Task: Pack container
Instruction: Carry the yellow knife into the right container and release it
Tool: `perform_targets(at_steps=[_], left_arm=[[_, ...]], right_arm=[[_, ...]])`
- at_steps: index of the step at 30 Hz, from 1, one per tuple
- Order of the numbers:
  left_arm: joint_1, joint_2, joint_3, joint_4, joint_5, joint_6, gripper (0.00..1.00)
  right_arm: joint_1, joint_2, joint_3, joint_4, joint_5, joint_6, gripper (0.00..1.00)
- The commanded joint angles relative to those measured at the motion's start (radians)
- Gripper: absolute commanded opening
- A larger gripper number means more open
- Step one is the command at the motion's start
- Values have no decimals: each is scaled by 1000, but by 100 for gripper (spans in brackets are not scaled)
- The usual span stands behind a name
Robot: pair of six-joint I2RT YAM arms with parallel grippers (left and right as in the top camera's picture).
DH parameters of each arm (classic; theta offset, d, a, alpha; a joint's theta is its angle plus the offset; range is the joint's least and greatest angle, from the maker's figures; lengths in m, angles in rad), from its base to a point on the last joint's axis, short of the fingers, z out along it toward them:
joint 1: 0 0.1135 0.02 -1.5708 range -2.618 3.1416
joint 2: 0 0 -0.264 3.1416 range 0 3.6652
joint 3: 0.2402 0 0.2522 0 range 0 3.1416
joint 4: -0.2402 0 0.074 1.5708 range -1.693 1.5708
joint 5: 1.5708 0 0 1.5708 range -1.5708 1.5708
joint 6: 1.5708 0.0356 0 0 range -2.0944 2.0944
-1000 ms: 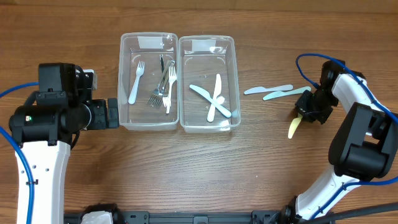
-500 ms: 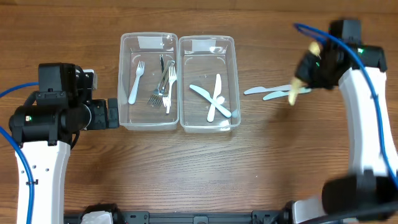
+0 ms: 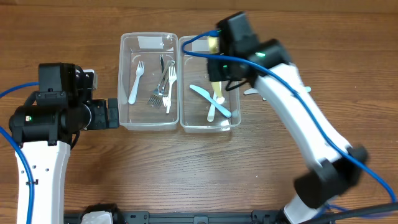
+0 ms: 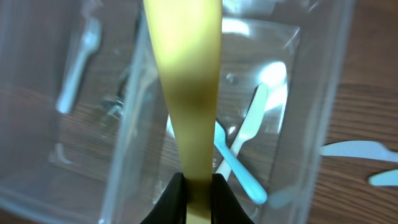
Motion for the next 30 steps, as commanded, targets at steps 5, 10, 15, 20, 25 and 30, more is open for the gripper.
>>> perform_targets(at_steps=[5,10,15,20,25,30], left_arm=[[1,-1,-3,3,22,27,100],[1,-1,-3,3,22,27,100],[1,-1,-3,2,22,27,100],[1,-1,-3,2,21,27,100],[1,-1,-3,-1,21,27,100],[1,-1,-3,0,21,27,100]], right_arm=[[2,200,-3,42,-3,-45,8],[2,217,-3,50,-4,-48,23],[2,214,25,28,-3,-48,33],[-18,194,176,-51,65,32,38],[-82,143,384,-153,142,169,39],[-229,114,505,-274,165,369,54]])
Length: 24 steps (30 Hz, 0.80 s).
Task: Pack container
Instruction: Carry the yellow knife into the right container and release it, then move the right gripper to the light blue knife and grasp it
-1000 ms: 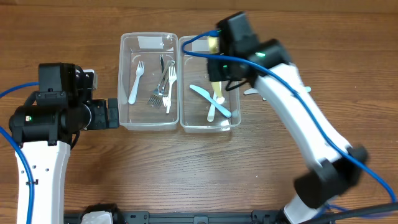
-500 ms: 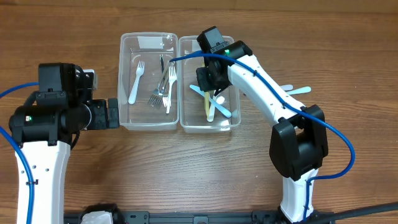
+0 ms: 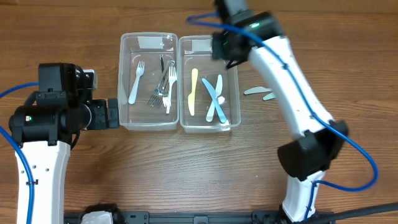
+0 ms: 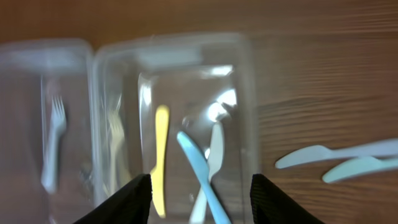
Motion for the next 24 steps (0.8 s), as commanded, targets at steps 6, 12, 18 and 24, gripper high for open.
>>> perform_targets(at_steps=[6,12,18,24], left_arm=[[1,-1,-3,1,18,27,100],[1,-1,-3,1,18,27,100],[1,-1,-3,1,18,27,100],[1,-1,-3,1,18,27,100]], right_arm=[[-341,-33,76,-157,26,306,61],[-533,48,72,-188,-74,327,64],[-615,126,24,-195,-80,349,64],[-645,212,3,-206,-80,349,64]])
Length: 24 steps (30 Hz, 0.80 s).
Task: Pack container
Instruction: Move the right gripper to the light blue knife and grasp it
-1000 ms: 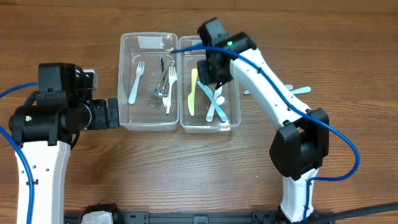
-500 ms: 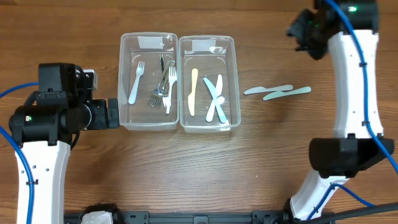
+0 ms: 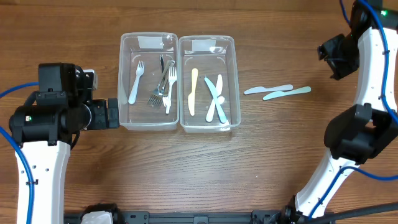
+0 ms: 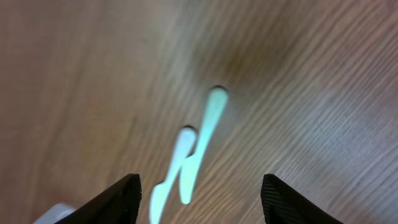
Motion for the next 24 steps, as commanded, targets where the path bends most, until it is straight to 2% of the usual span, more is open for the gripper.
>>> perform_targets(at_steps=[1,11,24], left_arm=[[1,-1,-3,0,18,27,100],[1,-1,-3,0,10,27,100],[1,-1,-3,0,10,27,100]], right_arm=[[-3,60,-5,-3,-9,16,65],[-2,168,-7,-14,-9,42,66],[-2,174,-246,172,-10,14,66]])
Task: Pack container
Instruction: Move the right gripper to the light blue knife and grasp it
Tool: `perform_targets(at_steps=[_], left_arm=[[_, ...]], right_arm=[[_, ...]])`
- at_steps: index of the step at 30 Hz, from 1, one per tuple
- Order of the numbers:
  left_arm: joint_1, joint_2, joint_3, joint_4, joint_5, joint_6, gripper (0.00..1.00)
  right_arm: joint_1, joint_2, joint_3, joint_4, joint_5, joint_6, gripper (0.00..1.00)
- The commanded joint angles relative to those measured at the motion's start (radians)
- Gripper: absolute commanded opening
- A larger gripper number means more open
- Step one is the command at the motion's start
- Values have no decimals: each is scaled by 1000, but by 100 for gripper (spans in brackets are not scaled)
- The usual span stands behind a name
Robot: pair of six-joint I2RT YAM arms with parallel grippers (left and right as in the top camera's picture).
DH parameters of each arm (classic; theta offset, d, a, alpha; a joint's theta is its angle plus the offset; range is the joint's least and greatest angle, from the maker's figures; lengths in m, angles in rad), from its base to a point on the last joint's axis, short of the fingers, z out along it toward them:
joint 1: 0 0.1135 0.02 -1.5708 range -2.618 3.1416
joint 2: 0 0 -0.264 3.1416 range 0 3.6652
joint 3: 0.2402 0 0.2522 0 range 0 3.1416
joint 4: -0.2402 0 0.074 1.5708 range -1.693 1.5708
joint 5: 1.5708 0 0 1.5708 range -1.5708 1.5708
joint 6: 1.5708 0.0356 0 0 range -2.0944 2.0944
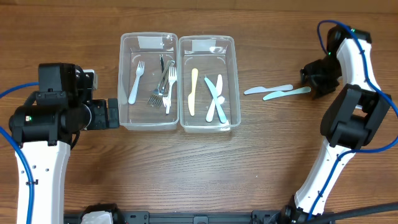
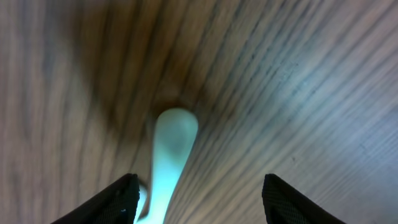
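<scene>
Two loose plastic knives lie on the table right of the containers: a white knife (image 1: 267,89) and a light teal knife (image 1: 287,93). My right gripper (image 1: 311,83) is low at the teal knife's right end. In the right wrist view the right gripper (image 2: 202,202) is open, and the rounded end of the teal knife (image 2: 171,149) lies between its fingers, close to the left one. The right clear container (image 1: 236,81) holds a yellow knife (image 1: 193,91) and crossed pale blue and white knives (image 1: 215,99). My left gripper (image 1: 112,114) rests beside the left container (image 1: 122,81).
The left container holds a white fork (image 1: 135,82) and several metal forks (image 1: 163,84). The two containers stand side by side, touching, at the table's back middle. Bare wood surrounds the loose knives.
My right gripper was open, high above the two loose knives at the far right. Now it is low at the teal knife's right end, still open. The left arm is unchanged.
My right gripper was shut on the yellow knife over the right container. Then it was open and the yellow knife lay in that container. Then it was off to the right above the loose knives, and now it straddles the teal knife's end.
</scene>
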Motion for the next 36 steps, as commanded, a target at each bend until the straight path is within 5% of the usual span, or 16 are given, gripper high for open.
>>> perform_targets(at_steps=[1,14,28,36], left_arm=[[1,-1,-3,0,11,28,100],[1,-1,-3,-4,11,27,100],[1,-1,-3,-4,11,27,100],[1,-1,-3,-5,11,27,100]], right_arm=[[1,10,-59,50,6,-13,66],[1,11,-107,154,-13,-16,67],[1,11,-107,124,-13,-16,26],[1,11,-107,121,-13,-16,16]])
